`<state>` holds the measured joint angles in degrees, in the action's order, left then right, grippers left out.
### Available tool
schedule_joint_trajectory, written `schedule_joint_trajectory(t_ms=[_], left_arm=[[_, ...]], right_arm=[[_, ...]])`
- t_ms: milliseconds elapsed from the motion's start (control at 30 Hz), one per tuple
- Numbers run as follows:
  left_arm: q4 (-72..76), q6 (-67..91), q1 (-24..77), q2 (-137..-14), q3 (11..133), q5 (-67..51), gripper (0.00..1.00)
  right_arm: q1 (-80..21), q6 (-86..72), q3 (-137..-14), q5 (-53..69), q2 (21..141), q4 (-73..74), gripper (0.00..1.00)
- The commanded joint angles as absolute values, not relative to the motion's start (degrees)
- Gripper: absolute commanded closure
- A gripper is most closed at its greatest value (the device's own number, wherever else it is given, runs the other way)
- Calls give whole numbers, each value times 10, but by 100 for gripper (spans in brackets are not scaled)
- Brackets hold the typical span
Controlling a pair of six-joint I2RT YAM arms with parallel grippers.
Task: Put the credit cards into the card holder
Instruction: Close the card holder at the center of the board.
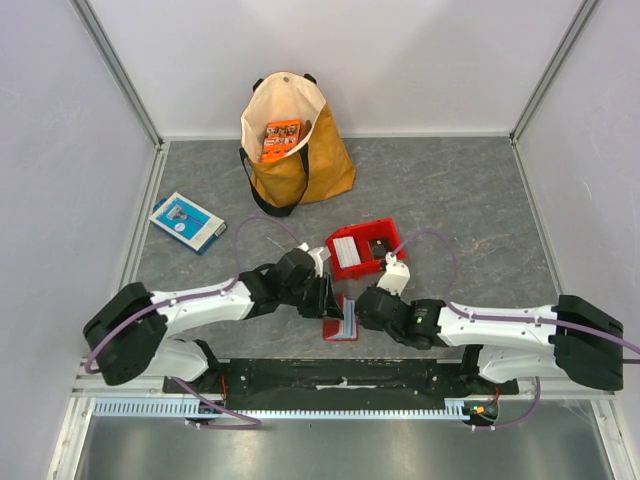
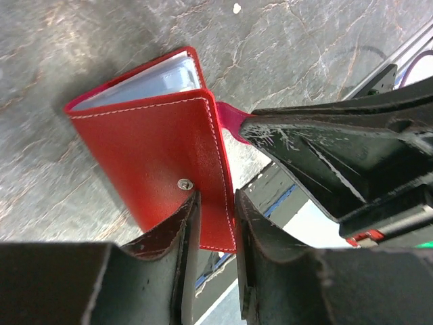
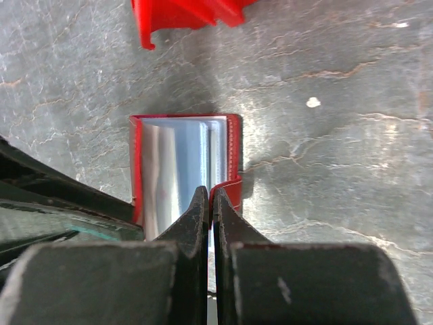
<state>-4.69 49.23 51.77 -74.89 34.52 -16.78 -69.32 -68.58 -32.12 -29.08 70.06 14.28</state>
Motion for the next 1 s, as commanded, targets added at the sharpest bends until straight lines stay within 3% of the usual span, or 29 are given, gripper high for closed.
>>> schedule_joint_trajectory(t_ms=[0, 267, 500, 633, 700, 967], left_arm=[[-3, 512, 537, -801, 381, -173, 67], [4, 505, 548, -838, 426, -184, 59], [-35, 489, 548, -756, 410, -148, 55], [-68, 477, 548, -699, 375, -103, 62], [-79, 476, 548, -664, 350, -68, 74], [-96, 469, 548, -629, 301, -17, 98]], right_arm=[[-693, -731, -308, -355, 659, 190, 100], [-693, -725, -301, -357, 643, 192, 100], [-693, -719, -306, -355, 648, 191, 100], [-693, -712, -309, -354, 651, 191, 100], [-693, -712, -310, -353, 655, 191, 100], [-693, -706, -320, -345, 669, 185, 100]])
